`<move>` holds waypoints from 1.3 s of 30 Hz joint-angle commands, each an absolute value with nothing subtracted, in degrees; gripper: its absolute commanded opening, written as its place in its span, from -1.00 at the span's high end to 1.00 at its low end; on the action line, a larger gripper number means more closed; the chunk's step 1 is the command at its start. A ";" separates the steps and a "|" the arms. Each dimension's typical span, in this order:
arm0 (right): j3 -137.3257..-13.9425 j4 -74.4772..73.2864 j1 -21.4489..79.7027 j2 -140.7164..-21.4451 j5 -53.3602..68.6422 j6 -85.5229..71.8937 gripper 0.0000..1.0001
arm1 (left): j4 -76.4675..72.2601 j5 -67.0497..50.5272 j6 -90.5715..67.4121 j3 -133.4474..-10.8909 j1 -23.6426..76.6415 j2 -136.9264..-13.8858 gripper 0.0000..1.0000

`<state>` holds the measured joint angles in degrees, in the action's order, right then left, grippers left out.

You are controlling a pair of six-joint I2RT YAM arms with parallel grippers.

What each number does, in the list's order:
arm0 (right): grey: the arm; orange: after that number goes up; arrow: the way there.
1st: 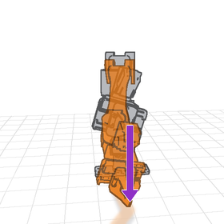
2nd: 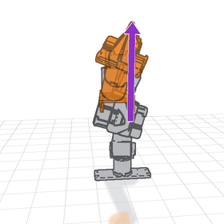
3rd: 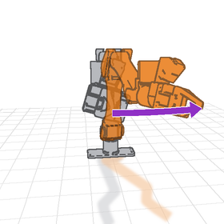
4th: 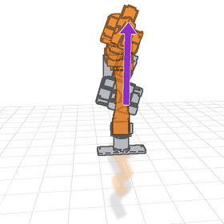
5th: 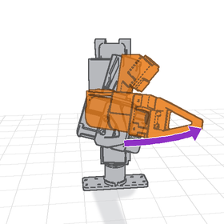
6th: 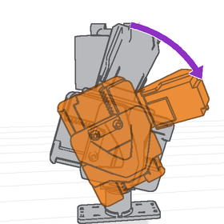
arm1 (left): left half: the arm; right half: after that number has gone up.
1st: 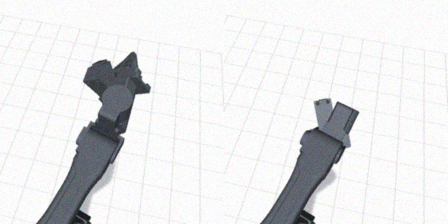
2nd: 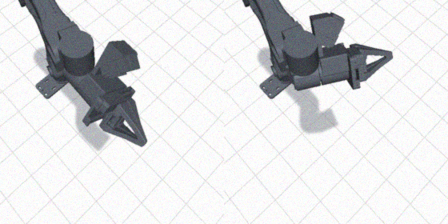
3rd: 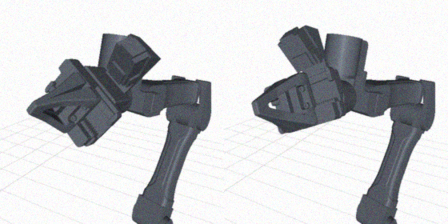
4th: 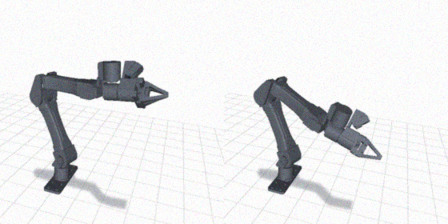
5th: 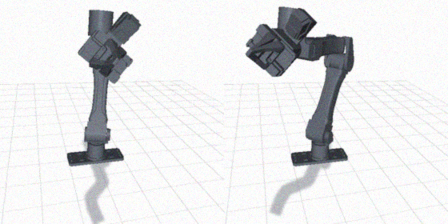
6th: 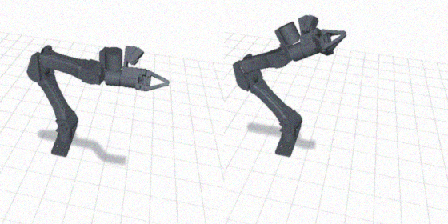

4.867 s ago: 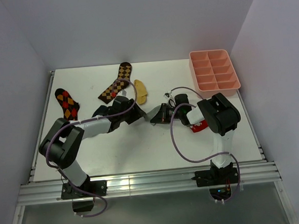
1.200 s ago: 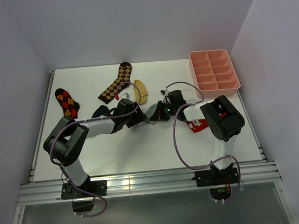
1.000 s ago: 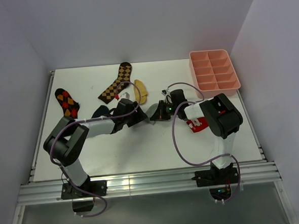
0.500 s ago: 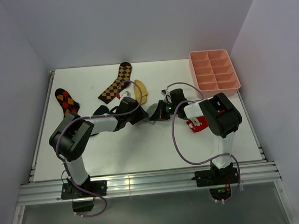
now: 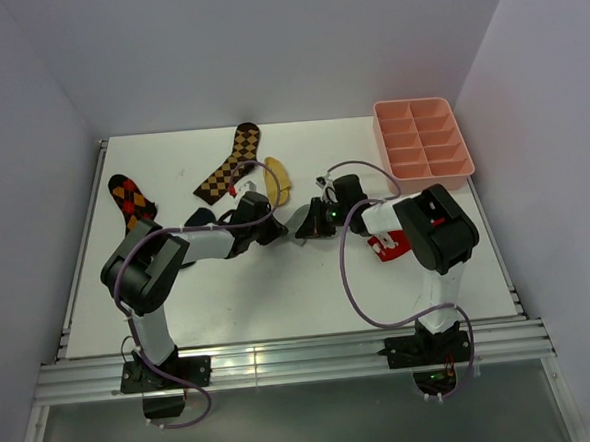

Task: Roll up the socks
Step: Roll the sock at the center of the board.

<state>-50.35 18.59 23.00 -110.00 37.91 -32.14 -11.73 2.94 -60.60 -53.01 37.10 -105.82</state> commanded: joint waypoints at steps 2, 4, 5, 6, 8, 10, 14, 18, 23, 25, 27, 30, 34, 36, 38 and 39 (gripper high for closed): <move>-48.61 10.29 25.66 -105.74 27.87 -24.63 0.59 | -7.83 4.22 -59.24 -54.14 37.00 -106.79 0.99; -48.08 9.58 27.76 -101.98 23.67 -23.12 0.35 | -5.73 4.57 -58.19 -55.10 37.18 -106.00 0.99; -47.82 9.06 28.56 -100.30 22.08 -21.03 0.22 | -5.10 5.18 -57.31 -55.28 37.18 -105.56 0.99; -47.46 8.53 29.43 -98.89 19.80 -19.96 0.18 | -4.40 5.62 -56.87 -55.81 37.26 -105.21 0.99; -47.37 7.21 32.95 -94.76 13.04 -16.11 0.11 | -1.94 6.41 -55.38 -56.60 37.44 -104.42 0.99; -46.85 7.29 35.67 -92.56 8.63 -13.72 0.07 | -0.36 6.50 -54.58 -57.65 37.53 -104.24 0.99; -45.00 10.62 40.51 -89.39 0.90 -8.98 0.07 | 2.46 5.98 -53.26 -58.45 37.62 -103.89 0.99; -43.07 14.23 43.67 -89.30 -3.41 -4.40 0.07 | 3.60 5.98 -52.47 -57.92 37.62 -103.10 0.99; -42.28 18.54 47.46 -90.61 -8.34 -0.62 0.07 | 4.83 5.10 -51.68 -58.36 37.62 -102.66 0.99; -42.54 19.24 48.86 -91.23 -9.75 2.45 0.08 | 5.44 4.84 -51.50 -58.80 37.62 -102.83 0.99; -42.54 20.39 49.65 -91.67 -10.19 3.07 0.08 | 5.80 4.49 -51.15 -59.32 37.62 -103.01 0.99; -42.97 21.18 50.27 -92.98 -9.67 3.78 0.09 | 5.98 4.04 -51.06 -59.41 37.62 -103.18 0.99; -43.68 22.06 50.36 -95.62 -9.14 3.96 0.10 | 5.54 3.17 -51.24 -59.15 37.62 -103.01 0.99; -43.77 22.76 50.36 -97.46 -8.88 3.87 0.10 | 5.54 2.73 -51.33 -59.15 37.62 -103.01 0.99; -44.12 23.20 50.36 -98.61 -8.96 3.69 0.11 | 5.45 2.29 -51.33 -59.24 37.62 -103.10 0.99; -44.30 23.20 50.36 -99.74 -9.05 3.69 0.11 | 5.36 1.94 -51.33 -59.24 37.62 -103.18 0.99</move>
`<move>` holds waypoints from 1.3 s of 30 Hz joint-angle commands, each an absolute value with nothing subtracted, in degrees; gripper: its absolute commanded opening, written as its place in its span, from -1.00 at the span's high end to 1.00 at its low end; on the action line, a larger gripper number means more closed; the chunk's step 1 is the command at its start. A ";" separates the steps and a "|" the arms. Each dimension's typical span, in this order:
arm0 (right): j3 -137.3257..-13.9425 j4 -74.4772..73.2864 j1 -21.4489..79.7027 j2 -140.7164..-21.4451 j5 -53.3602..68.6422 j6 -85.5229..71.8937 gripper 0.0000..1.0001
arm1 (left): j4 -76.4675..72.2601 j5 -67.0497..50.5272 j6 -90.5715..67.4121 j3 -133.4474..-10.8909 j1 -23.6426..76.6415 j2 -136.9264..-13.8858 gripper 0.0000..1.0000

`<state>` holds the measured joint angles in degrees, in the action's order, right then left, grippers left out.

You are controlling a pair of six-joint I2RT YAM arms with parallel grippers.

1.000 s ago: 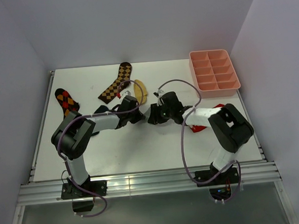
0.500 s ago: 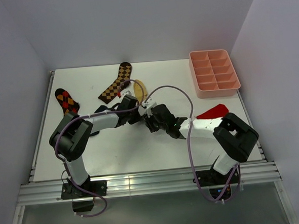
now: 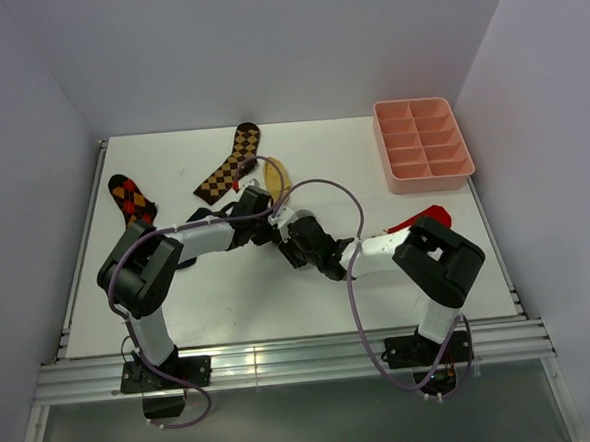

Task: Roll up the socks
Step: Roll the sock at the center of the board.

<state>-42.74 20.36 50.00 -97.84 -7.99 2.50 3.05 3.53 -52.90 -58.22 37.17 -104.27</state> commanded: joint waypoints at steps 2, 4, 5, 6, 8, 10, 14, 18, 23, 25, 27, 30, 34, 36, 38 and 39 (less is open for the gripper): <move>-44.99 22.94 50.36 -100.89 -9.49 3.60 0.12 | 5.36 1.58 -51.33 -59.33 37.62 -103.27 0.99; -45.70 22.06 50.36 -102.13 -10.46 3.17 0.13 | 5.54 1.14 -51.15 -59.50 37.62 -103.27 0.99; -45.79 21.97 50.36 -102.39 -10.89 2.99 0.13 | 5.62 0.88 -50.98 -59.59 37.62 -103.27 0.99; -46.05 21.45 50.36 -102.65 -11.51 2.81 0.14 | 5.62 0.88 -50.89 -59.68 37.62 -103.27 0.99; -47.45 19.26 50.36 -103.88 -12.56 2.02 0.21 | 5.89 0.53 -50.54 -59.76 37.62 -103.27 0.99; -48.16 18.11 50.36 -104.50 -13.53 1.15 0.33 | 6.06 0.53 -50.28 -59.85 37.62 -103.36 0.99; -50.09 14.52 50.10 -105.20 -14.33 0.09 0.82 | 6.68 -0.88 -49.66 -60.29 37.62 -103.62 0.99; -50.80 12.05 48.78 -103.98 -8.72 -3.15 1.00 | 6.33 -0.35 -49.75 -60.03 37.62 -102.66 0.91; -52.90 6.86 44.22 -102.66 4.20 -8.08 1.00 | 4.22 -0.26 -51.06 -58.10 37.27 -100.29 0.29; -53.52 5.89 41.58 -102.74 10.53 -10.80 1.00 | 2.99 -0.26 -51.94 -57.48 37.00 -98.97 -0.01; -53.96 5.19 38.87 -103.18 16.57 -13.95 1.00 | 2.12 1.74 -52.38 -56.43 36.74 -97.48 -0.18; -52.56 7.46 34.83 -103.45 24.65 -18.00 1.00 | 0.97 2.72 -53.61 -54.41 36.30 -94.94 -0.35; -50.45 12.81 30.43 -106.16 33.63 -26.09 1.00 | -4.03 3.43 -55.11 -50.90 35.77 -92.11 -0.37; -50.27 14.75 28.92 -108.01 37.33 -29.94 1.00 | -5.44 2.47 -54.58 -50.01 35.77 -91.76 -0.36; -50.19 17.83 27.16 -110.56 42.35 -32.59 1.00 | -6.50 1.41 -53.97 -50.01 35.77 -92.11 -0.36; -50.10 18.97 26.55 -111.26 43.84 -35.04 1.00 | -6.94 0.88 -53.96 -49.92 35.77 -92.46 -0.35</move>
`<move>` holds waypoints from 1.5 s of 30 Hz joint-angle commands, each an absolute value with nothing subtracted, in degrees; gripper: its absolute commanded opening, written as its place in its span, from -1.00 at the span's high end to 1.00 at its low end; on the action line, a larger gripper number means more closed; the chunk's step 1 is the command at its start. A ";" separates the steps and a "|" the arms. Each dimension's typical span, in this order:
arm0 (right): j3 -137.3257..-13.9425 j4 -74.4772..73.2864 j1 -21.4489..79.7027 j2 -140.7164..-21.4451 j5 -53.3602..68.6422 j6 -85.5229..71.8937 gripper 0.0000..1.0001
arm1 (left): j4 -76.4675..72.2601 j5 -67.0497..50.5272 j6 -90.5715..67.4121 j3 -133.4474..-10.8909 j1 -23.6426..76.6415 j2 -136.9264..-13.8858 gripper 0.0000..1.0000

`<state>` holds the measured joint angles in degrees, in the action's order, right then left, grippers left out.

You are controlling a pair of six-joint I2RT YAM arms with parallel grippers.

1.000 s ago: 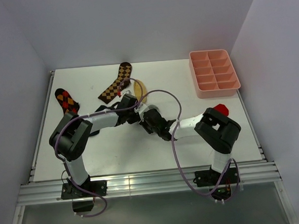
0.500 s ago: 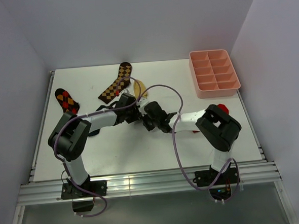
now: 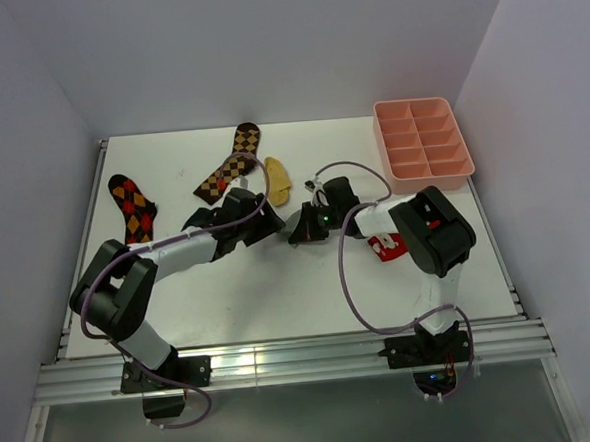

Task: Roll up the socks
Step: Roll the sock at the center of the board.

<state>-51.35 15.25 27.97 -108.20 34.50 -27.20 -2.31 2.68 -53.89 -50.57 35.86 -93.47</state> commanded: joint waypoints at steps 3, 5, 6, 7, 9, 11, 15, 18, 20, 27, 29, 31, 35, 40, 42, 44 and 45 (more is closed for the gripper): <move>-49.75 22.40 24.88 -113.55 47.45 -39.18 1.00 | -8.61 0.53 -54.05 -49.31 35.77 -93.33 -0.33; -48.78 25.30 23.73 -114.52 49.29 -41.12 1.00 | -9.14 0.53 -54.14 -49.13 35.77 -94.30 -0.32; -48.61 25.92 23.21 -115.04 49.92 -42.70 1.00 | -9.23 0.53 -54.23 -49.04 35.77 -94.57 -0.31; -48.26 27.75 22.77 -115.31 50.70 -43.76 1.00 | -9.49 0.53 -54.40 -48.78 35.77 -94.83 -0.31; -48.25 28.56 21.54 -116.62 52.64 -46.13 1.00 | -10.46 0.53 -54.58 -48.69 35.77 -95.62 -0.31; -48.69 29.88 20.75 -117.94 53.52 -47.54 1.00 | -11.42 0.53 -54.67 -48.78 35.77 -96.67 -0.31; -50.27 26.81 20.65 -118.74 53.26 -46.23 1.00 | -11.95 0.53 -55.02 -49.57 35.77 -98.70 -0.28; -51.41 23.92 20.65 -118.65 52.04 -44.13 1.00 | -12.48 -0.34 -55.19 -50.18 35.77 -100.10 -0.23; -51.94 22.15 20.65 -118.56 51.59 -43.16 1.00 | -12.39 -0.26 -55.11 -50.89 35.77 -101.07 -0.19; -52.82 19.87 20.65 -118.65 50.36 -41.75 1.00 | -12.30 -0.70 -55.46 -52.38 35.77 -103.62 -0.01; -52.82 19.86 20.65 -118.74 50.19 -41.40 1.00 | -11.95 -0.35 -55.55 -52.47 35.77 -104.32 0.06; -53.00 18.99 20.65 -118.74 49.75 -40.70 1.00 | -11.87 -0.18 -55.72 -52.56 35.77 -105.02 0.14; -53.26 17.23 20.74 -117.87 48.17 -38.68 1.00 | -10.81 -0.26 -56.78 -52.65 35.86 -105.91 0.58; -53.44 12.14 21.53 -114.09 43.60 -33.67 0.95 | -8.79 -0.35 -55.90 -53.79 36.21 -106.08 0.99; -53.26 9.95 22.67 -112.07 41.07 -30.86 0.83 | -6.52 -0.35 -55.02 -54.92 36.30 -105.91 0.99; -52.91 8.45 23.81 -108.03 37.90 -27.71 0.63 | -5.02 -0.26 -53.88 -55.54 36.65 -105.12 0.99; -52.48 6.78 25.12 -106.71 34.14 -26.55 0.56 | -4.31 -0.26 -53.62 -55.81 36.74 -104.77 0.99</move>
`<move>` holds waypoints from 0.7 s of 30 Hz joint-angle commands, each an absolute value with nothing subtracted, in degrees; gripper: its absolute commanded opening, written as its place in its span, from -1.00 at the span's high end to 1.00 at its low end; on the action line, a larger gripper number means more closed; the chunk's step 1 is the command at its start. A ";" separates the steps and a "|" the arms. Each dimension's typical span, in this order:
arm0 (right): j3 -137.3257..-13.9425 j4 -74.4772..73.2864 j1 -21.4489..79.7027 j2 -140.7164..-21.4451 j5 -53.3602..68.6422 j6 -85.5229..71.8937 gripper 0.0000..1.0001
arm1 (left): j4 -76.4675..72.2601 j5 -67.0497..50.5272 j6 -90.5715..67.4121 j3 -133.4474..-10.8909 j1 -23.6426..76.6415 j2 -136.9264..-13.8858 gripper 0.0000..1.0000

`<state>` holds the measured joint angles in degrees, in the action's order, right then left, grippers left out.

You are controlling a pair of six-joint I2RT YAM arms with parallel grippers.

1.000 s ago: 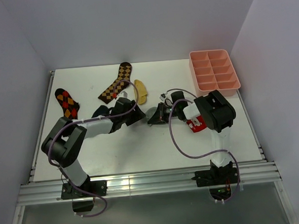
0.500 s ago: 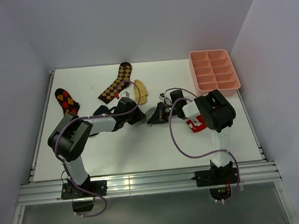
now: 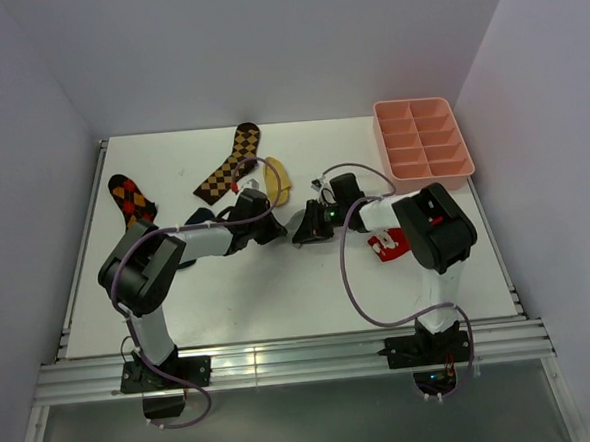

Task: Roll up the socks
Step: Roll the sock at the center of the board.

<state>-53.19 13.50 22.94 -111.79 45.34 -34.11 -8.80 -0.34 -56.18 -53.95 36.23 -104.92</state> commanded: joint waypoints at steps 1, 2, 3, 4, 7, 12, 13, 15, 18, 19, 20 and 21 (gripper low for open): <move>-52.38 6.07 25.92 -103.74 31.58 -24.45 0.43 | -3.09 -0.26 -53.35 -56.07 36.83 -104.42 0.99; -52.21 5.54 26.62 -102.58 29.64 -23.30 0.38 | -2.38 -0.26 -52.74 -56.34 36.83 -104.33 0.99; -51.77 4.67 27.33 -101.18 27.79 -22.25 0.26 | -1.76 -0.18 -52.39 -56.86 36.83 -104.24 0.99; -51.77 4.40 28.73 -99.34 23.51 -20.24 0.18 | -0.71 -0.26 -52.12 -57.21 36.91 -104.24 0.99; -51.42 4.13 31.72 -97.13 16.55 -16.19 0.15 | 1.74 -0.26 -51.42 -58.36 37.00 -104.59 0.99; -50.62 6.85 35.15 -95.54 11.16 -11.96 0.14 | 2.90 -0.18 -50.71 -59.41 37.26 -104.85 0.99; -50.62 7.20 35.68 -95.89 10.47 -11.17 0.14 | 3.16 -0.26 -50.63 -59.59 37.27 -104.94 0.99; -50.10 9.04 36.38 -96.24 9.23 -10.20 0.14 | 3.87 -0.26 -50.36 -60.29 37.35 -105.12 0.99; -49.13 11.33 38.23 -95.98 7.48 -8.00 0.14 | 4.66 -0.26 -50.19 -60.91 37.35 -105.29 0.99; -48.52 11.86 38.75 -96.06 6.69 -6.87 0.13 | 4.75 -0.26 -50.27 -60.91 37.35 -105.38 0.99; -48.25 12.65 39.89 -95.89 5.03 -6.25 0.13 | 4.83 -0.26 -50.19 -61.17 37.35 -105.38 0.99; -47.90 13.09 40.42 -95.89 4.49 -5.46 0.13 | 5.01 -0.26 -50.27 -61.26 37.35 -105.47 0.99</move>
<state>-48.86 8.40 38.17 -96.62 9.23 -9.85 2.92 -0.30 -51.68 -59.29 36.99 -104.92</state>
